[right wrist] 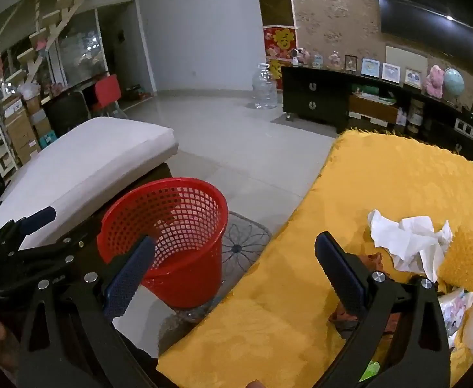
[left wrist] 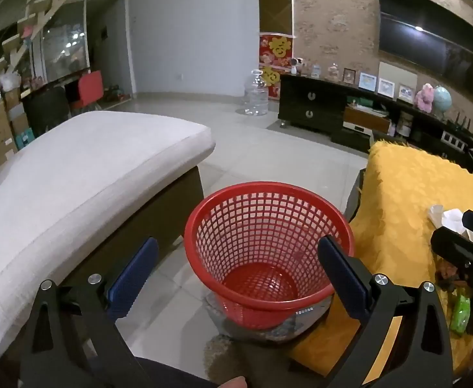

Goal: Collect trash

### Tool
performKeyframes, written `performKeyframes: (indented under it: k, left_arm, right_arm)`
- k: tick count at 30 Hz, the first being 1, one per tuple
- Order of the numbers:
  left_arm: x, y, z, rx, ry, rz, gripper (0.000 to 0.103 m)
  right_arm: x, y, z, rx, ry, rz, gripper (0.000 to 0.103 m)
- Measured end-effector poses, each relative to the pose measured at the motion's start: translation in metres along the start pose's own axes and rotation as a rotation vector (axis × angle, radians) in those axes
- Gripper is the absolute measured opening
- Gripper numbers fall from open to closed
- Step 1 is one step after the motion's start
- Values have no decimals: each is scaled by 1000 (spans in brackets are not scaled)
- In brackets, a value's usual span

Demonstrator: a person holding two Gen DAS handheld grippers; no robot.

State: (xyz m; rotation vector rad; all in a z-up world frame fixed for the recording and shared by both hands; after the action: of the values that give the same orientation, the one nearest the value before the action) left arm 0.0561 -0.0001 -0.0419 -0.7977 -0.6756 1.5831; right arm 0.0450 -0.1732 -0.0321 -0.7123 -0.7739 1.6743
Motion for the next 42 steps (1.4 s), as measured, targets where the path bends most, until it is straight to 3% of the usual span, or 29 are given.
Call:
performKeyframes:
  k: [28, 42]
  left_arm:
    - [-2, -4, 12, -13, 6, 0, 95]
    - [3, -14, 38, -35, -9, -13, 95]
  right_arm:
    - [-5, 9, -8, 14, -8, -9, 97]
    - [-7, -2, 16, -32, -1, 3, 97]
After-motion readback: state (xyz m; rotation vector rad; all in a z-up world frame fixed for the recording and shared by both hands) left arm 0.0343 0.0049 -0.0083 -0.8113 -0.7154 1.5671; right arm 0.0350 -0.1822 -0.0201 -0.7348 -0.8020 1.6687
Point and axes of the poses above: each gripper's, at about its wrist camera, not at the fingertips, and z roughly against the way its jaws point, x to its left, y to its underside, the point moved 7 cm from there along -z, roughly the way its jaws point, and after that the axes turned 11 degrees about z, right-handed, at the moved point
